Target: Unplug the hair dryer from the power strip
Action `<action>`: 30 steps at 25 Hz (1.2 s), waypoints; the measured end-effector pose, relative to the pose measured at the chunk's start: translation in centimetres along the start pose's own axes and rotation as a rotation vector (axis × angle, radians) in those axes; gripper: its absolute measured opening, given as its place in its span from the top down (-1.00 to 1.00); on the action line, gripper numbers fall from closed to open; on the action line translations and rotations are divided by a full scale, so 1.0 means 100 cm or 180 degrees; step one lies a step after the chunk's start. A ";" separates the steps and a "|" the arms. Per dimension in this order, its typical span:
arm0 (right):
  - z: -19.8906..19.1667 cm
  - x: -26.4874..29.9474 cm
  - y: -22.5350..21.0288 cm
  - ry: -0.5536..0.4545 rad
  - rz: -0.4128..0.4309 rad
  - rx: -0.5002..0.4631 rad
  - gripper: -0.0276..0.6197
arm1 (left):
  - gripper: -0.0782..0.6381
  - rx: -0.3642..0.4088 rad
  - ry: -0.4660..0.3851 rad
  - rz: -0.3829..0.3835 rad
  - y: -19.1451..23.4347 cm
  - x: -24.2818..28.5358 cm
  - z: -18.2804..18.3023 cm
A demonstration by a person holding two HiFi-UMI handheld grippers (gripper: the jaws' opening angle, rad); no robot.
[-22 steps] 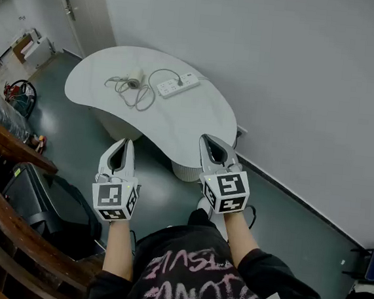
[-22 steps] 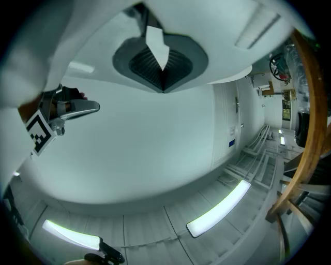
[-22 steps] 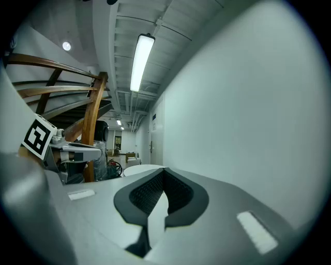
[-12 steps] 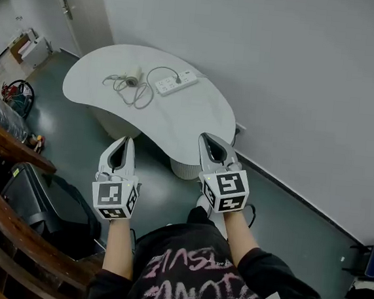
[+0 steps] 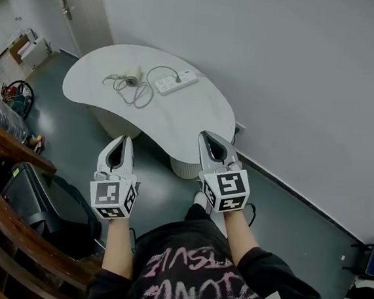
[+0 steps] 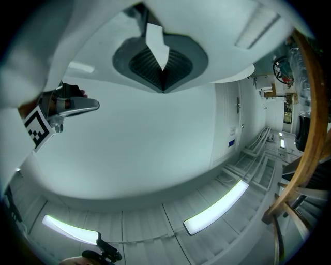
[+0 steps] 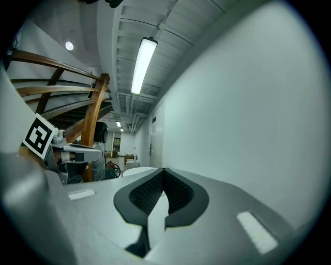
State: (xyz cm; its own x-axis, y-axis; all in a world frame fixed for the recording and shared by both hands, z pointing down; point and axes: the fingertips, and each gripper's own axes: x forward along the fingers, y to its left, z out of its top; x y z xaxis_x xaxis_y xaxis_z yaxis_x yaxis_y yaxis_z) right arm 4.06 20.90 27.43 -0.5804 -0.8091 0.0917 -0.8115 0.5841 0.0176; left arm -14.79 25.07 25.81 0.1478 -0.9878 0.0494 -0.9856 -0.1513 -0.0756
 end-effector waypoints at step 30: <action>-0.041 0.130 -0.087 0.0313 -0.0004 0.0143 0.89 | 0.78 -0.0065 0.0369 -0.0027 0.029 0.151 -0.046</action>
State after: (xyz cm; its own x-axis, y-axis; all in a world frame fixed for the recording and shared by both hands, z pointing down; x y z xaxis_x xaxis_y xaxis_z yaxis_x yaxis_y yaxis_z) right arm 3.86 5.61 32.56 -0.5718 -0.7983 0.1891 -0.8157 0.5779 -0.0268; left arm -15.77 9.90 30.89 0.1468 -0.9754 0.1648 -0.9860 -0.1576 -0.0546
